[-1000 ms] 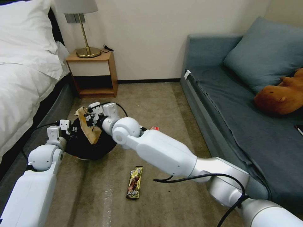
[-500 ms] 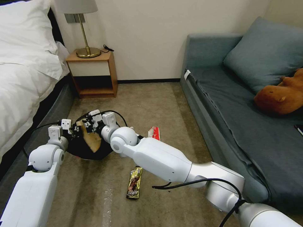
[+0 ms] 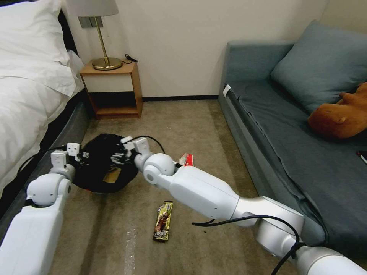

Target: Pick up the trash bin, then pick up the garbage on the floor and place it into the trash bin.

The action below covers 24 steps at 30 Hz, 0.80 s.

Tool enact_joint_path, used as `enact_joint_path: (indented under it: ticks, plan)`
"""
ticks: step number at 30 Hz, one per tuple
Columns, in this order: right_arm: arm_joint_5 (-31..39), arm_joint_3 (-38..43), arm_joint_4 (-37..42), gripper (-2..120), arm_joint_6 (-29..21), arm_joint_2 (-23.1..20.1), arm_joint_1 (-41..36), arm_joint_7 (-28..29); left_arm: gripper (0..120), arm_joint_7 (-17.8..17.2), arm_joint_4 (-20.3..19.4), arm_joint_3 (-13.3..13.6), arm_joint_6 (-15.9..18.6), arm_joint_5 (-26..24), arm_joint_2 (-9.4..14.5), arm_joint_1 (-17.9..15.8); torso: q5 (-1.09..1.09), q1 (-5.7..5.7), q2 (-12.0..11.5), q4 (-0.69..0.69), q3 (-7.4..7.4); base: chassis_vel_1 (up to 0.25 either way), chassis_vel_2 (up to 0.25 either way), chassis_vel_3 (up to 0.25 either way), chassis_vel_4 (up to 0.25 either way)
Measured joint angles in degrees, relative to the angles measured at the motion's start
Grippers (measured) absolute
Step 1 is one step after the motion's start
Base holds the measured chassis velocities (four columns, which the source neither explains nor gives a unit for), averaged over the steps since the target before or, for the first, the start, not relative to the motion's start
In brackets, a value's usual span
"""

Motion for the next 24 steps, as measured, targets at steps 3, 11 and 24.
enact_joint_path:
  ticks: [3, 11, 24]
  plan:
    - [0.08, -0.03, 0.28, 99, -3.17, -1.38, -1.23, 2.98, 7, 0.03, 0.19, -0.92, 0.00, -0.90, 1.36, 0.69, 0.00, 0.00, 0.00, 0.00, 0.00, 0.000, 0.000, 0.000, 0.000]
    - [0.32, 0.31, 0.37, 100, -9.91, -2.65, -5.91, 4.71, 7, -0.51, 2.64, -2.25, 0.62, -2.07, 3.36, 0.56, -0.01, 0.00, 0.00, 0.01, 0.00, 0.000, 0.000, 0.000, 0.000]
    - [-7.06, 1.30, -4.61, 100, -10.15, -2.93, -13.55, 1.94, 7, -0.14, 6.36, -4.02, -1.89, -2.11, 3.85, 0.48, -0.01, 0.00, 0.00, 0.01, 0.00, 0.000, 0.000, 0.000, 0.000]
